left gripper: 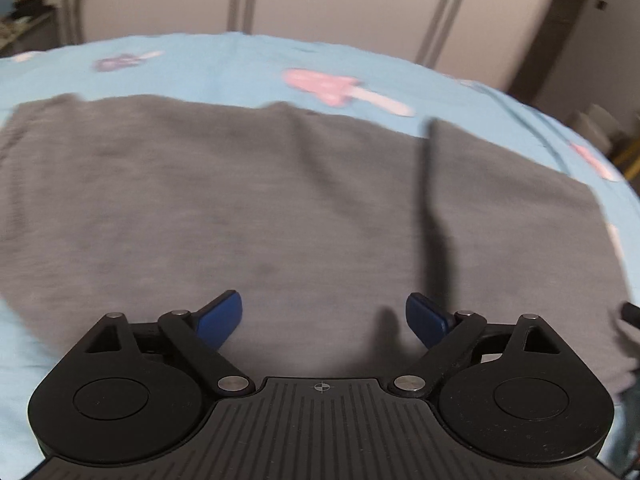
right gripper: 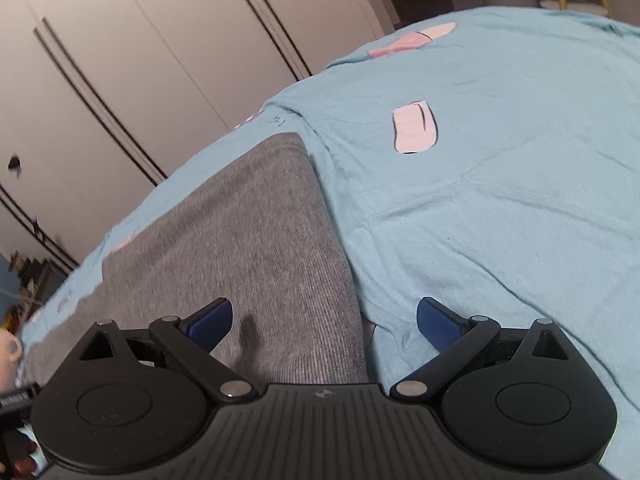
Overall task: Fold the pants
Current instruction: 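Grasp the grey waistband end with the left gripper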
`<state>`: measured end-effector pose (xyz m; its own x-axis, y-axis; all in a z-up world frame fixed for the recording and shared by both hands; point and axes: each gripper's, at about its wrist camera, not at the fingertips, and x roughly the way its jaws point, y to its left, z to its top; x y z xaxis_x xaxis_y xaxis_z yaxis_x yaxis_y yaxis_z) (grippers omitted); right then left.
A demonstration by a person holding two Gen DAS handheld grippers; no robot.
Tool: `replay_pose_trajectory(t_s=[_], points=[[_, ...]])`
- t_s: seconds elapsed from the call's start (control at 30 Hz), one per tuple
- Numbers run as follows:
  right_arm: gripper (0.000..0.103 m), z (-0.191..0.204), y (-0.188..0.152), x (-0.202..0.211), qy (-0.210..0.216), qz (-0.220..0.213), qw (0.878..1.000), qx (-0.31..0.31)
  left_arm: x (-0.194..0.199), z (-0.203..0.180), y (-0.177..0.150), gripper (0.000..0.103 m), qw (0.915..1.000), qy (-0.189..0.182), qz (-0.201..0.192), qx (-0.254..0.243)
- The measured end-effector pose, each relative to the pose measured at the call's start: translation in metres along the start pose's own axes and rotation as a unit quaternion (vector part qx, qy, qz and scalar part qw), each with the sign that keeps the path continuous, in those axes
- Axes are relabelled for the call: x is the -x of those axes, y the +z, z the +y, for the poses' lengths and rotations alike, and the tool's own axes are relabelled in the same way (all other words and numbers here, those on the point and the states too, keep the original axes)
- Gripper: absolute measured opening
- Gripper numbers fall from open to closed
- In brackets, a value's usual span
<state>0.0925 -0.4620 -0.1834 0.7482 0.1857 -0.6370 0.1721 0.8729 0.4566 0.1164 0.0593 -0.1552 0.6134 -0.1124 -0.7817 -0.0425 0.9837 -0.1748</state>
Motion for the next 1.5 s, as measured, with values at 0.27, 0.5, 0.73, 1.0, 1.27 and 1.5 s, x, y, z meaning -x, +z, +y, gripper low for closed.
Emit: replay_pose_trajectory(t_s=[0.27, 0.5, 0.73, 1.0, 1.27, 1.5], points=[[0.099, 0.007, -0.004, -0.003, -0.017, -0.008, 0.999, 0.031, 0.033, 0.064, -0.008, 0.095, 0.9955, -0.031, -0.054, 0.071], [0.099, 0.015, -0.008, -0.006, -0.031, -0.009, 0.997, 0.063, 0.047, 0.148, -0.030, 0.098, 0.9616, -0.091, -0.130, 0.224], [0.099, 0.015, -0.009, -0.007, -0.031, -0.011, 0.997, 0.067, 0.048, 0.205, -0.039, 0.098, 0.9117, -0.140, -0.151, 0.355], [0.099, 0.017, -0.009, -0.008, -0.034, -0.016, 0.997, 0.070, 0.034, 0.245, -0.047, 0.098, 0.8911, -0.120, -0.141, 0.414], [0.099, 0.017, -0.008, -0.010, -0.035, -0.017, 0.997, 0.072, 0.019, 0.243, -0.024, 0.097, 0.9049, -0.120, -0.135, 0.385], [0.099, 0.018, -0.009, -0.011, -0.037, -0.019, 0.996, 0.078, 0.000, 0.254, -0.019, 0.095, 0.8990, -0.141, -0.143, 0.389]])
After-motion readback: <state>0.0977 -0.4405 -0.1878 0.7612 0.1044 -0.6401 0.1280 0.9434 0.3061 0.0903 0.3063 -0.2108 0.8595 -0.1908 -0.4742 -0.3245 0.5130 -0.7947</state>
